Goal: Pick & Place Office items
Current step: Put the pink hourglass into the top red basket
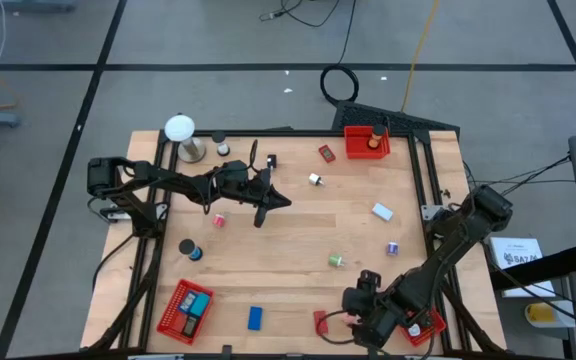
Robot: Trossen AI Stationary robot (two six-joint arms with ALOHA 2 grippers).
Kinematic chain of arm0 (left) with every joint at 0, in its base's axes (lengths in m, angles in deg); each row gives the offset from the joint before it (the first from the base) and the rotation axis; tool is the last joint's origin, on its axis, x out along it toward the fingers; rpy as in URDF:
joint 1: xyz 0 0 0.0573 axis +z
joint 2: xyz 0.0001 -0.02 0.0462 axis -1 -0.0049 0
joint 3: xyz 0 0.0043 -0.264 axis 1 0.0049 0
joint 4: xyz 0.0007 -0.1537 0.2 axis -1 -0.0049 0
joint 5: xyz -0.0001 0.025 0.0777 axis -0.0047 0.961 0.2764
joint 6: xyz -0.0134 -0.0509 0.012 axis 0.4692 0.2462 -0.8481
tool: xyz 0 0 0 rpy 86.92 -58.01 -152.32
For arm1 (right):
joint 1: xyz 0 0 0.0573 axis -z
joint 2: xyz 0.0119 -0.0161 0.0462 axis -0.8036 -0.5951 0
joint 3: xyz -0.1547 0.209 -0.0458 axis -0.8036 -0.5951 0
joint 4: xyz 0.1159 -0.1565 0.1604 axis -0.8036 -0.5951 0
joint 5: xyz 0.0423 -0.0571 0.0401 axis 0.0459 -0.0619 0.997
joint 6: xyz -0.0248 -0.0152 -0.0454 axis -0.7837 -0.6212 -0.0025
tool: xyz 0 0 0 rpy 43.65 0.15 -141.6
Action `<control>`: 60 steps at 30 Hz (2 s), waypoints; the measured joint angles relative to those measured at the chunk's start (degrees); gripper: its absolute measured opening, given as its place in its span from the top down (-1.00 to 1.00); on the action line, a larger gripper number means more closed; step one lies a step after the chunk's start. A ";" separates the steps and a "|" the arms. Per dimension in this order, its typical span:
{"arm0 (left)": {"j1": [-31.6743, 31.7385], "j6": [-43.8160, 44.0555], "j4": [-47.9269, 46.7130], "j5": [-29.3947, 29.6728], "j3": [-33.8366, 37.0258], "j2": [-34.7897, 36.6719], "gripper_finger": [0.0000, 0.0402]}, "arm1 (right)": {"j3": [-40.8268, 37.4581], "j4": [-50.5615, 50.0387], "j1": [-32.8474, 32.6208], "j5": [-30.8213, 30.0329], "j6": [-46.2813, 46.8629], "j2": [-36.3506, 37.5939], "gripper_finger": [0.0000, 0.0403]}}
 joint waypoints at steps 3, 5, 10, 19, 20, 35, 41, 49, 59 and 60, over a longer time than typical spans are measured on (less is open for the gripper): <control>-0.02 0.02 0.00 0.00 0.00 0.00 0.92 | 0.00 2.30 -0.05 0.21 -0.76 -2.00 -0.78; -0.02 0.02 0.00 0.00 0.00 0.00 0.95 | -0.02 2.97 -0.33 0.16 -0.92 -2.94 -0.77; 0.00 0.25 -0.02 0.00 0.00 0.00 0.98 | -0.02 3.64 -0.31 0.07 1.22 -3.41 -0.57; 0.00 0.26 -0.03 0.01 0.00 0.00 0.92 | -0.02 2.57 -0.30 -0.15 9.28 -3.38 -0.01; 0.00 0.26 -0.04 0.00 0.00 0.00 0.93 | -0.02 2.03 -0.24 -0.19 10.75 -2.93 0.03; -0.01 1.62 -2.80 -0.02 -0.02 0.00 0.90 | -0.04 -14.02 17.30 -5.78 13.66 16.93 0.06; -0.03 2.40 -3.06 4.50 -0.02 0.00 0.90 | -0.04 -27.39 37.82 -5.85 -0.19 24.47 0.06; -0.07 6.80 -2.34 13.95 -0.03 0.00 0.89 | -0.07 -22.28 70.70 2.30 -27.03 25.30 0.06; -0.39 9.23 -2.21 20.11 -0.02 0.00 0.89 | -0.07 -9.45 87.89 9.79 -44.67 14.90 0.05; -0.39 9.49 -2.23 20.13 -0.02 0.00 0.89 | -0.07 -7.69 88.81 10.83 -45.72 13.61 0.05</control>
